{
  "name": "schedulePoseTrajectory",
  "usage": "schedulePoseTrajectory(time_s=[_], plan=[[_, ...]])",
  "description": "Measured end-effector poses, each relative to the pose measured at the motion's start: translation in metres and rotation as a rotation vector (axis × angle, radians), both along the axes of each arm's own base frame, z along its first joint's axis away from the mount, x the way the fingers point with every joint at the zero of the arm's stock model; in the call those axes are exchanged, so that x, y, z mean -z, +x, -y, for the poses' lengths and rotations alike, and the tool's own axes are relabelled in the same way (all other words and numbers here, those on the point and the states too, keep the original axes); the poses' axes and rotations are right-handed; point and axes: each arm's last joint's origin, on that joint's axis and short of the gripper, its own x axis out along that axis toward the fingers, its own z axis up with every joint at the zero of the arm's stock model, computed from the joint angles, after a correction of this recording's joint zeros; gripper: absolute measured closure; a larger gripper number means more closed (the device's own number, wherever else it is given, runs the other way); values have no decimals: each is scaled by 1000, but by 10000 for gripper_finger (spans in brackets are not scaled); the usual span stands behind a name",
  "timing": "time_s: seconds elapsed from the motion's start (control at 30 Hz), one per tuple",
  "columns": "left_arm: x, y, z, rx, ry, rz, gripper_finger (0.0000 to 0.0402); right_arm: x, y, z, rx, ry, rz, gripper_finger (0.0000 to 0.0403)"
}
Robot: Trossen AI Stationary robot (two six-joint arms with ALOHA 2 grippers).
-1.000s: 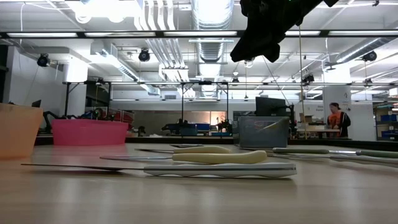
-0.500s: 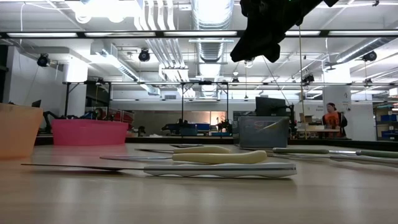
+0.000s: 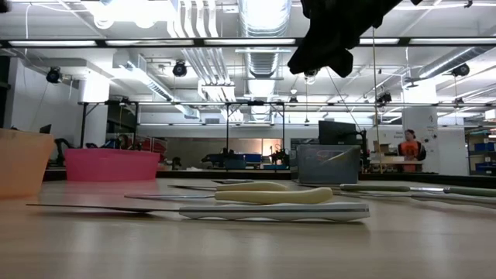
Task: Sort silverware by color (type)
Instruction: Put the top yellow knife into the black bin
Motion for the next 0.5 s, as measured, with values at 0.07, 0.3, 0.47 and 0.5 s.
schedulePoseTrajectory(time_s=[0.07, 0.3, 0.47, 0.5], plan=[[-6, 10, -2, 85, 41, 57, 401, 0, 0, -2, 6, 21, 6, 344], [-8, 37, -22, 260, 152, 114, 401, -1, 0, -11, -8, 43, 22, 344], [0, 50, -45, 264, 242, 75, 401, -1, -1, -15, -26, 39, 19, 344], [2, 52, -50, 262, 251, 66, 401, -1, -1, -16, -33, 31, 18, 344]])
